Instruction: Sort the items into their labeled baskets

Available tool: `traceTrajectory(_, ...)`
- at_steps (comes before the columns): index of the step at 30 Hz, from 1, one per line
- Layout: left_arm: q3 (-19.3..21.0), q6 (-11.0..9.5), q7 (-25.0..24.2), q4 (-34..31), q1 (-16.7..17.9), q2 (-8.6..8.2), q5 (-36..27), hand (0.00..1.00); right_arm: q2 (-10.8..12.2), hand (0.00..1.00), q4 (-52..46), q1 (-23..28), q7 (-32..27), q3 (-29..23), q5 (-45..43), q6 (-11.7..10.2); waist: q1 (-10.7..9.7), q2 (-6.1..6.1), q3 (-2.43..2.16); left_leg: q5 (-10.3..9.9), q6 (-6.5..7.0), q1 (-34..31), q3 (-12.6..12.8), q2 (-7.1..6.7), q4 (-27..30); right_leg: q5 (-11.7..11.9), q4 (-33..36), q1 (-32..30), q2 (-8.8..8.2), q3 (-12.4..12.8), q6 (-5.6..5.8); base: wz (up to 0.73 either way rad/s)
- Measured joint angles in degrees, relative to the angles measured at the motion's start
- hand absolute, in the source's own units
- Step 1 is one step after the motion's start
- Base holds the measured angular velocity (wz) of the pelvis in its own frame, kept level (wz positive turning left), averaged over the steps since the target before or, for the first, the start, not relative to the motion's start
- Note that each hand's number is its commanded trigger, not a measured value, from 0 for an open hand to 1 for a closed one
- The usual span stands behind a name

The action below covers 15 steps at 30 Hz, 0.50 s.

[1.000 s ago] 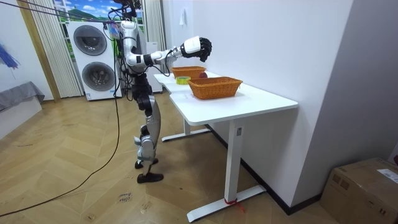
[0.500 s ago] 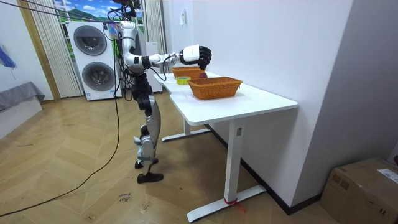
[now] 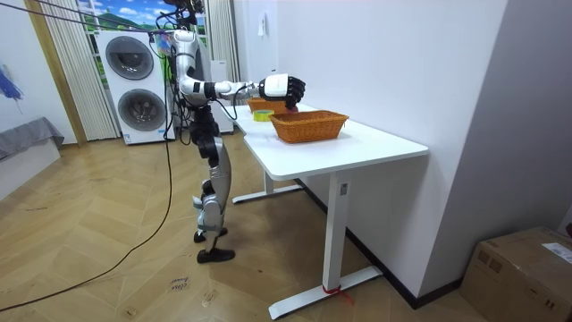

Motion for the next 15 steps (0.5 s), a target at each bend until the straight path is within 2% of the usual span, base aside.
traceTrajectory(15, 0.0, 0.2, -1.5, 0.1, 0.0, 0.16, 0.0, 0.00, 0.0, 0.00, 0.0, 0.0, 3.3, 0.0, -0.5, 0.1, 0.1, -0.83, 0.22, 0.0, 0.01, 0.0, 0.2, -0.03, 0.0, 0.0, 0.0, 0.0, 0.03, 0.7, 0.00, 0.00)
